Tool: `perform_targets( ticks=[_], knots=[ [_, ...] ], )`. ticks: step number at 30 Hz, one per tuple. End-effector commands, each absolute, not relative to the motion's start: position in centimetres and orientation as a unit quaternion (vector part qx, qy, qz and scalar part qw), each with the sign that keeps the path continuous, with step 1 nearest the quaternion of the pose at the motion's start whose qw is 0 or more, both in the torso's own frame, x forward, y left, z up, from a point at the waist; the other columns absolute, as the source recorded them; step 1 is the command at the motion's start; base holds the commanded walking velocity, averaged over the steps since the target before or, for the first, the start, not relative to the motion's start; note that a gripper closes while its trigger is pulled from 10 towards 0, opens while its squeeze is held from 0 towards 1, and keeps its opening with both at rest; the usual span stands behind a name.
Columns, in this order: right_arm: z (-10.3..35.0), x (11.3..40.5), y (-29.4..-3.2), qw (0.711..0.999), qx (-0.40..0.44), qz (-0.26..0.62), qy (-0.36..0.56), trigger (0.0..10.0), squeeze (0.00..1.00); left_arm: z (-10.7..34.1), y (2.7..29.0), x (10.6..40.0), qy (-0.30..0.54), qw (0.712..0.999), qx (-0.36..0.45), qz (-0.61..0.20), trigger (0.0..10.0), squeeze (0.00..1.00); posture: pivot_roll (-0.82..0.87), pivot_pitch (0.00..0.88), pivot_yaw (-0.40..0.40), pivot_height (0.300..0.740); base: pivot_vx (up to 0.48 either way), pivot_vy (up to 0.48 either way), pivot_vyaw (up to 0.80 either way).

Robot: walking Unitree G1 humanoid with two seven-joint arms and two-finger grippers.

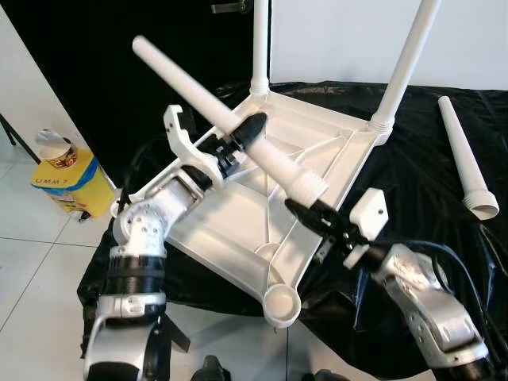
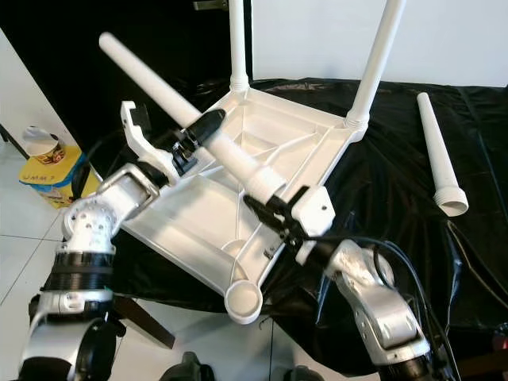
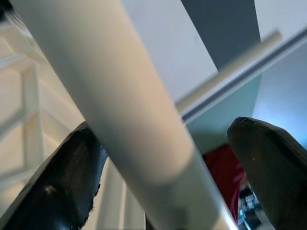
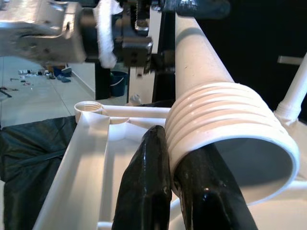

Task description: Building children table

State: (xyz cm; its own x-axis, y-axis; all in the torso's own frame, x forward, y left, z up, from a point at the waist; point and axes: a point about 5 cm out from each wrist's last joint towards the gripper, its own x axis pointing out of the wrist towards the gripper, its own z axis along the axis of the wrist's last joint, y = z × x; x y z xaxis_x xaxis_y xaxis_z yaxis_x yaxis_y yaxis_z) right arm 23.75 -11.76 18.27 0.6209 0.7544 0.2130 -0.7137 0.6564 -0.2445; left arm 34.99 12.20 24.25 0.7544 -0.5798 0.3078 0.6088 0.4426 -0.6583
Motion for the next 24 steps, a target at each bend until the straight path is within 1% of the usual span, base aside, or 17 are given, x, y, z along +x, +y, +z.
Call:
perform_targets(
  ticks=[1, 2, 3, 4, 7, 9, 12, 13, 14, 15, 16, 17, 19, 24],
  knots=[
    [18.6, 23.3, -11.8, 0.893, -0.060, 0.418, -0.154, 10.0, 0.00, 25.1, 13.1, 35.3, -0.060, 0.826, -0.405, -0.386, 10.0, 0.00, -0.05, 0.058, 0.045, 0.740, 0.000, 0.000, 0.00],
    [18.6, 23.3, -11.8, 0.893, -0.060, 0.418, -0.154, 10.0, 0.00, 25.1, 13.1, 35.3, -0.060, 0.826, -0.405, -0.386, 10.0, 0.00, -0.05, 0.058, 0.045, 0.740, 0.000, 0.000, 0.00],
    [18.3, 23.0, -12.0, 0.894, -0.059, 0.419, -0.147, 10.0, 0.00, 25.5, 15.0, 36.4, -0.070, 0.836, -0.419, -0.348, 10.0, 0.00, -0.05, 0.057, 0.052, 0.740, 0.000, 0.000, 0.00],
    [18.2, 22.9, -12.1, 0.894, -0.059, 0.420, -0.144, 10.0, 0.00, 25.6, 15.6, 36.7, -0.074, 0.838, -0.424, -0.336, 10.0, 0.00, -0.05, 0.057, 0.052, 0.740, 0.000, 0.000, 0.00],
    [18.1, 22.9, -12.1, 0.894, -0.059, 0.420, -0.143, 10.0, 0.00, 25.7, 15.9, 36.9, -0.076, 0.839, -0.425, -0.332, 10.0, 0.00, -0.06, 0.057, 0.053, 0.740, 0.000, 0.000, 0.00],
    [18.1, 22.8, -12.1, 0.893, -0.058, 0.424, -0.140, 10.0, 0.00, 25.9, 16.5, 37.2, -0.081, 0.834, -0.441, -0.322, 10.0, 0.00, -0.06, 0.055, 0.056, 0.740, 0.000, 0.000, 0.00],
    [18.0, 22.6, -12.1, 0.891, -0.059, 0.430, -0.137, 10.0, 0.00, 26.0, 16.7, 37.4, -0.085, 0.828, -0.452, -0.320, 10.0, 0.00, -0.06, 0.053, 0.058, 0.740, 0.000, 0.000, 0.00],
    [18.0, 22.6, -12.1, 0.890, -0.060, 0.432, -0.136, 10.0, 0.00, 26.0, 16.7, 37.4, -0.086, 0.827, -0.453, -0.321, 6.4, 0.00, -0.06, 0.053, 0.057, 0.740, 0.000, 0.000, 0.00],
    [18.0, 22.6, -12.1, 0.890, -0.060, 0.432, -0.136, 10.0, 0.00, 26.0, 16.7, 37.4, -0.086, 0.827, -0.453, -0.321, 6.4, 0.00, -0.06, 0.053, 0.057, 0.740, 0.000, 0.000, 0.00],
    [18.0, 22.6, -12.2, 0.889, -0.061, 0.433, -0.136, 10.0, 0.00, 25.9, 16.5, 37.4, -0.083, 0.827, -0.452, -0.323, 3.7, 0.00, -0.06, 0.052, 0.057, 0.740, 0.000, 0.000, 0.00],
    [18.0, 22.6, -12.2, 0.889, -0.061, 0.433, -0.136, 10.0, 0.00, 25.9, 16.5, 37.4, -0.083, 0.827, -0.452, -0.323, 3.7, 0.00, -0.06, 0.052, 0.057, 0.740, 0.000, 0.000, 0.00],
    [18.1, 22.7, -12.2, 0.888, -0.061, 0.435, -0.135, 10.0, 0.00, 25.8, 16.4, 37.4, -0.082, 0.825, -0.454, -0.326, 0.0, 0.00, -0.06, 0.053, 0.057, 0.740, 0.000, 0.000, 0.00],
    [18.1, 22.7, -12.2, 0.888, -0.061, 0.435, -0.135, 10.0, 0.00, 25.8, 16.4, 37.4, -0.082, 0.825, -0.454, -0.326, 0.0, 0.00, -0.06, 0.053, 0.057, 0.740, 0.000, 0.000, 0.00],
    [18.1, 22.7, -12.2, 0.886, -0.060, 0.439, -0.135, 10.0, 0.00, 26.0, 16.3, 37.6, -0.088, 0.808, -0.475, -0.336, 0.0, 0.00, -0.05, 0.054, 0.054, 0.740, 0.000, 0.000, 0.00]
  ],
)
